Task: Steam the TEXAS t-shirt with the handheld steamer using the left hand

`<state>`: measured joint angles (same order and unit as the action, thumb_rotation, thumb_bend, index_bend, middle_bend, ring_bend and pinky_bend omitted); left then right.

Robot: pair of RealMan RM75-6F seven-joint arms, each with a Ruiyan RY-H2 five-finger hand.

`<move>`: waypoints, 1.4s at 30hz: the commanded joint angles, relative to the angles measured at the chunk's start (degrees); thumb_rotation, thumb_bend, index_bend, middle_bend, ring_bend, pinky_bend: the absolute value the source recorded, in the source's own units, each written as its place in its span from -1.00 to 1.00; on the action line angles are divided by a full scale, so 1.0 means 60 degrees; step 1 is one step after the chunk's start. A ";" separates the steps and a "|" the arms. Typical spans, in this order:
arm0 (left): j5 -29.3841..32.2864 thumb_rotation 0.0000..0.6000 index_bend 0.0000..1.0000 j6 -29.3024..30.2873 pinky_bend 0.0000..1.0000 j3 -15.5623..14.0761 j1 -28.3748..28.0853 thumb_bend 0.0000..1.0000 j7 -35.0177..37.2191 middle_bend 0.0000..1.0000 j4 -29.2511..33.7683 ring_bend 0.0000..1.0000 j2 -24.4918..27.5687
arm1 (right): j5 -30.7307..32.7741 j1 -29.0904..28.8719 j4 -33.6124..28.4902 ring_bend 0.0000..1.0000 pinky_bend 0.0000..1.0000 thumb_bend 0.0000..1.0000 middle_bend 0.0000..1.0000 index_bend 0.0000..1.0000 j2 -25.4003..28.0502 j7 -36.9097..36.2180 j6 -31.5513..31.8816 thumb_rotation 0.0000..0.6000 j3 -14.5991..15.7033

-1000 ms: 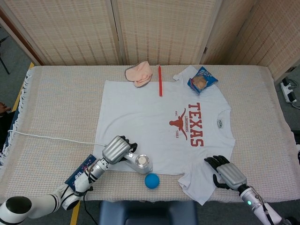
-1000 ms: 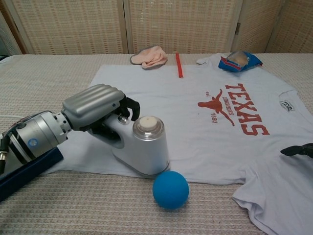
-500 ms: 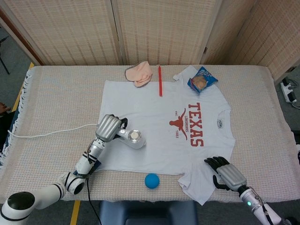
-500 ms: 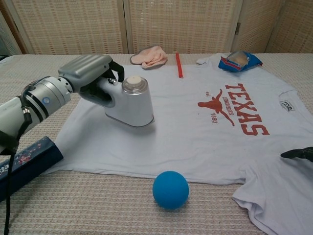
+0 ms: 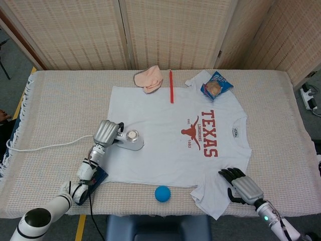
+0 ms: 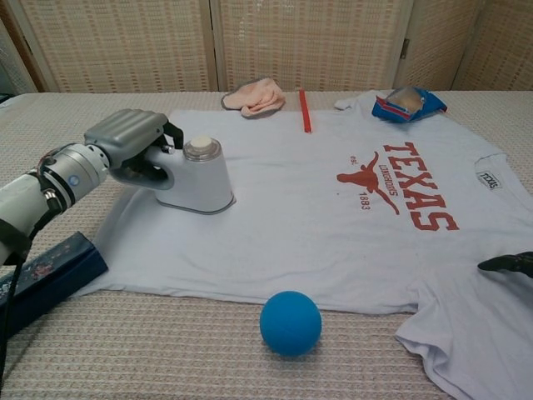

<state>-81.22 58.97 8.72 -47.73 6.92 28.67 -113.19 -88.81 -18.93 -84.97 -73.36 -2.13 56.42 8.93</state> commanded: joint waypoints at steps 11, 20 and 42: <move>-0.0560 1.00 0.67 0.0470 0.36 -0.0788 0.0975 -0.41 0.0476 0.80 0.2273 0.47 0.1232 | -0.0084 -0.0019 0.0044 -1.00 -1.00 0.53 -0.87 -1.00 -0.0087 0.0024 0.0003 0.22 0.0031; -0.1348 1.00 0.67 0.1290 0.36 -0.1376 0.1337 -0.41 -0.0397 0.80 0.4253 0.47 0.2043 | -0.0138 -0.0020 0.0033 -1.00 -1.00 0.53 -0.88 -1.00 -0.0076 -0.0021 0.0072 0.24 0.0033; -0.0196 1.00 0.67 0.1519 0.36 0.0033 0.1460 -0.41 -0.1100 0.80 0.5960 0.47 0.3476 | -0.0359 0.0099 0.0012 -1.00 -1.00 0.53 -0.88 -1.00 0.0097 -0.0204 0.0436 0.23 0.0104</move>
<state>-85.17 68.97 6.70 -39.17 -0.51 67.02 -92.68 -90.96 -18.34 -84.89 -72.78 -3.35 59.05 9.55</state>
